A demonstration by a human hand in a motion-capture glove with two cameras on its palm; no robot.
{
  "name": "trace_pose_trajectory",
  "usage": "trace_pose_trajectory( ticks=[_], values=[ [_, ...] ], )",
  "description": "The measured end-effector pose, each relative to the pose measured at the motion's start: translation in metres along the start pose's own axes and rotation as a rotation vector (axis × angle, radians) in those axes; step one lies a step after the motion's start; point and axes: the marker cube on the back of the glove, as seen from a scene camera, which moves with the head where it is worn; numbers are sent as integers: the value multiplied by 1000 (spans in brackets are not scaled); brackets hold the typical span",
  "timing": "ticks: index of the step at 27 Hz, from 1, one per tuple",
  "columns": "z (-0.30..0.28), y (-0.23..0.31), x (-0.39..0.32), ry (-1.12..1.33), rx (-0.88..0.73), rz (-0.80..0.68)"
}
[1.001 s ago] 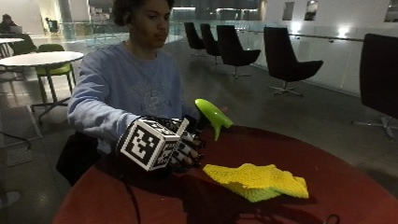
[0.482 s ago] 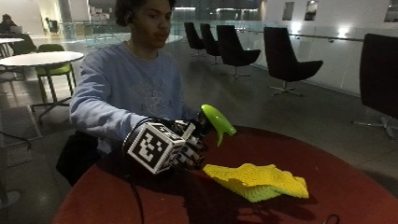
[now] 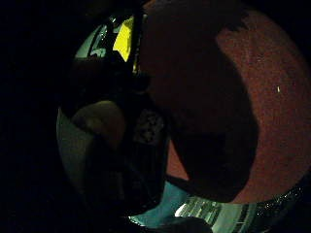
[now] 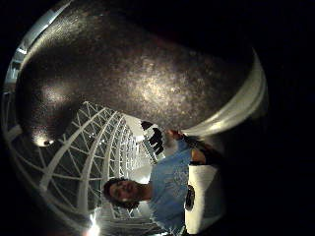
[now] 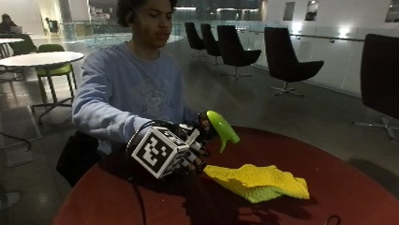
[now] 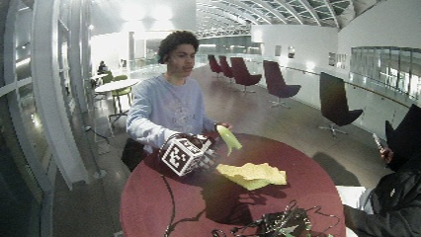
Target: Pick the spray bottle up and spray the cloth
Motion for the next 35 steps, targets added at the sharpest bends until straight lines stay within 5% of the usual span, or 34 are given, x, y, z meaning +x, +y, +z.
trace_pose_trajectory(
  ticks=[21,35],
  values=[
    [24,-6,-13,7,-19,-17],
    [171,-13,-104,-141,-13,-658]
  ],
)
